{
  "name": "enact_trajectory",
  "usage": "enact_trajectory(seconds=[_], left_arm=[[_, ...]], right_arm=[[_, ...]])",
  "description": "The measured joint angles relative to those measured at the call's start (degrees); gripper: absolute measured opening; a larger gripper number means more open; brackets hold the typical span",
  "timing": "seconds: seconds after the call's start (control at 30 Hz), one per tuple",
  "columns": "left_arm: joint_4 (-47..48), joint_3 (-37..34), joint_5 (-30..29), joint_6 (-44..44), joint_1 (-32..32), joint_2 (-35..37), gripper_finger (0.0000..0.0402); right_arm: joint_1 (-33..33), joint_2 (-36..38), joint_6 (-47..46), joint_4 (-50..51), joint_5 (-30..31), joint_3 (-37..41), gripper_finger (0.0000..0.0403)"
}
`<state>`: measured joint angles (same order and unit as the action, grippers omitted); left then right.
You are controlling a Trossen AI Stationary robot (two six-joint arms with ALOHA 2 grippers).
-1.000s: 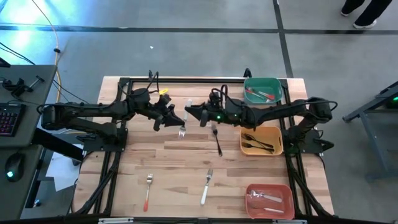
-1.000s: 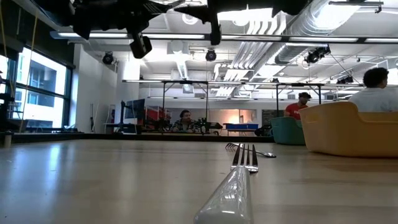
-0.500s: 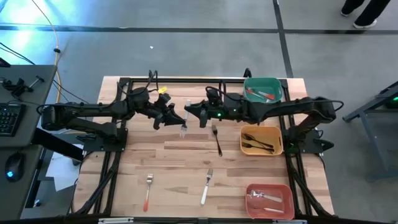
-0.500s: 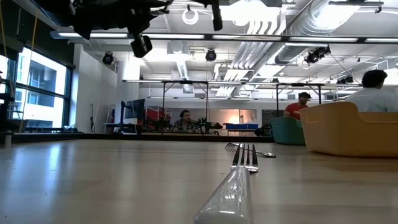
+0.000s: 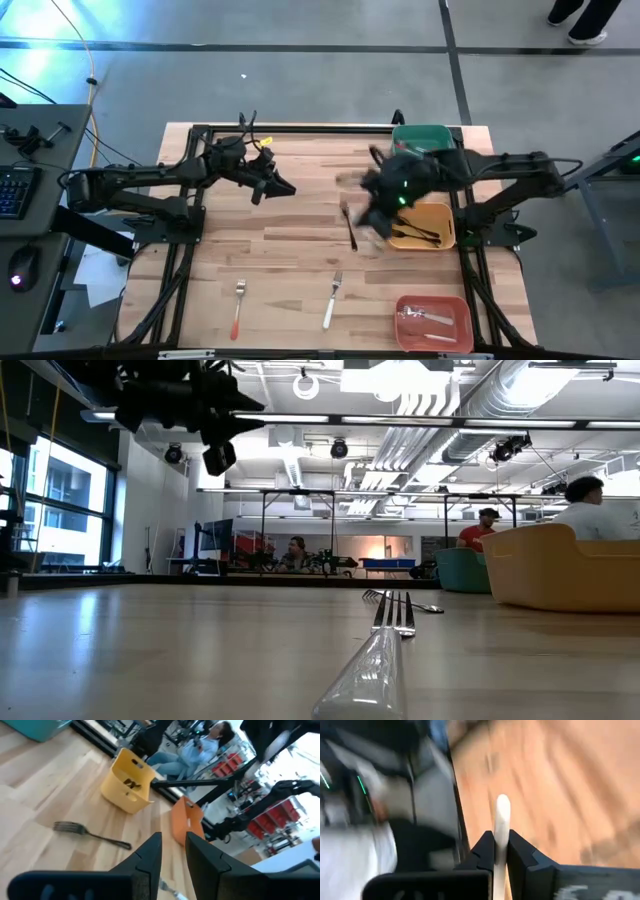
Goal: Sort silverware by color (type)
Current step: Put the white fork into the orange bin
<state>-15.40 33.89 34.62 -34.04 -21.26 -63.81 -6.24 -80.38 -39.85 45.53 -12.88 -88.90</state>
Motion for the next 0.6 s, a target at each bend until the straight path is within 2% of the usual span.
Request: enact_trajectory(seconds=[0.13,0.23,0.37,0.6], left_arm=[[1.3,0.0,0.0,1.6,-1.5,0.0,0.0067],[1.2,0.0,-0.1,1.7,-2.6,0.0,0.0061],[1.2,-0.1,-0.2,1.7,-3.8,0.0,0.0054],[1.2,-0.1,-0.4,1.7,-5.1,0.0,0.0042]], right_arm=[[-5.9,0.0,-1.5,15.9,-5.3,0.4,0.0001],[-11.8,-0.1,-1.7,22.2,-9.3,4.1,0.0001],[-19.6,-0.1,-2.7,19.1,-13.3,11.0,0.0001],[-29.5,-0.1,-7.4,2.3,-14.6,25.5,0.0]])
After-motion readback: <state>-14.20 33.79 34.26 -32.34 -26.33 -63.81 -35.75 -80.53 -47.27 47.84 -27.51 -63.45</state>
